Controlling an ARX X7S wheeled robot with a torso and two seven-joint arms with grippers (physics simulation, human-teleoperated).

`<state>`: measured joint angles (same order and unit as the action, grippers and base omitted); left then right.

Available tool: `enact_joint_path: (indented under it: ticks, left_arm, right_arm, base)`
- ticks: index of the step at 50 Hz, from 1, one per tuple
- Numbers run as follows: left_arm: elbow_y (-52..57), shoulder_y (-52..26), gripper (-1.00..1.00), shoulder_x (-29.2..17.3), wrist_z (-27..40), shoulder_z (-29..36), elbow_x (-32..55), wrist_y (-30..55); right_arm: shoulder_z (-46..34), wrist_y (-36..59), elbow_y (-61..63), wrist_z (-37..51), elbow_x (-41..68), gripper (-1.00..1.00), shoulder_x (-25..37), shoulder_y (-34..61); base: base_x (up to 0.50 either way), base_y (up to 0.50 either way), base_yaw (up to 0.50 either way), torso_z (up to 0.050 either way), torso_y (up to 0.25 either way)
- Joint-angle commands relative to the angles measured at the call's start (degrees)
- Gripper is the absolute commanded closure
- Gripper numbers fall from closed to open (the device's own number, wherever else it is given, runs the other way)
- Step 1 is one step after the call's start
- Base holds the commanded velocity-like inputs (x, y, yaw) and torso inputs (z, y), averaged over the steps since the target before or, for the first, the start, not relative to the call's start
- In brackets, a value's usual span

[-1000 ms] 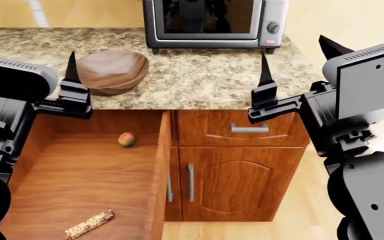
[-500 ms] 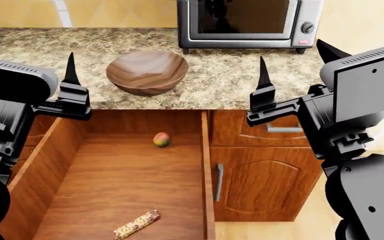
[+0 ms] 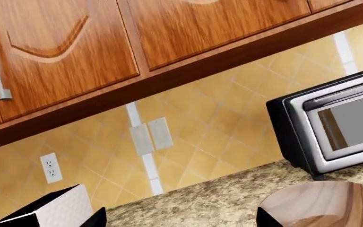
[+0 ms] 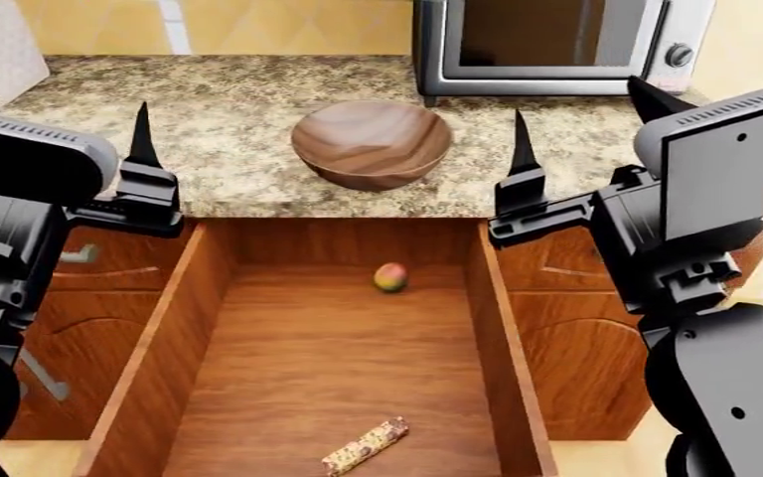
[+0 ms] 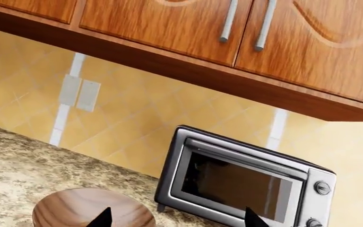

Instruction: Place the bar in the bowl and close the drawer.

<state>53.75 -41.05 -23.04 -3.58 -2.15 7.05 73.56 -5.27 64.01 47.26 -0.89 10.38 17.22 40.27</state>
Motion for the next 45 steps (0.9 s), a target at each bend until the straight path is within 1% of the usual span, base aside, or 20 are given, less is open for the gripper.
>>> enact_joint_path:
  ticks: [1,5,9,16,29,45]
  left_arm:
    - [-2.2,-3.2,-1.00,-0.9,-0.6,1.4,0.5,0.3]
    - [-5.8,-4.8,-1.00,-1.0,-1.0,3.0,0.6,-1.8]
    - [-7.8,-6.2,-1.00,-1.0,-1.3,3.8,0.8,-2.7]
    - [-7.8,-7.2,-1.00,-1.5,-1.5,4.0,0.9,-2.5]
    - [-7.0,-7.0,-1.00,-1.8,-1.2,3.6,1.0,-2.8]
    - [-6.8,-6.5,-1.00,-2.3,-0.9,3.2,0.9,-3.3]
  right_arm:
    - [-1.1,0.9,-1.4,-0.1,0.3,-1.00,0.2,2.9]
    - [-1.8,-0.2,-4.0,-0.3,0.1,-1.00,0.1,4.7]
    - [-2.2,-0.4,-6.5,-0.6,0.3,-1.00,-0.3,7.5]
    - [-3.1,0.2,-8.9,-1.1,0.7,-1.00,-0.9,11.7]
    - [-1.9,0.3,-8.7,-1.1,1.5,-1.00,-1.0,11.1]
    - [-3.0,0.7,-8.5,-1.0,1.9,-1.00,-0.6,10.9]
  base:
    - [0.00,0.37,0.00,0.050,0.004]
    - [0.00,0.37,0.00,0.043,0.005]
    - [0.00,0.31,0.00,0.000,0.000]
    - [0.06,0.03,0.00,0.000,0.000]
    - [0.16,-0.01,0.00,0.000,0.000]
    - [0.21,0.00,0.00,0.000,0.000]
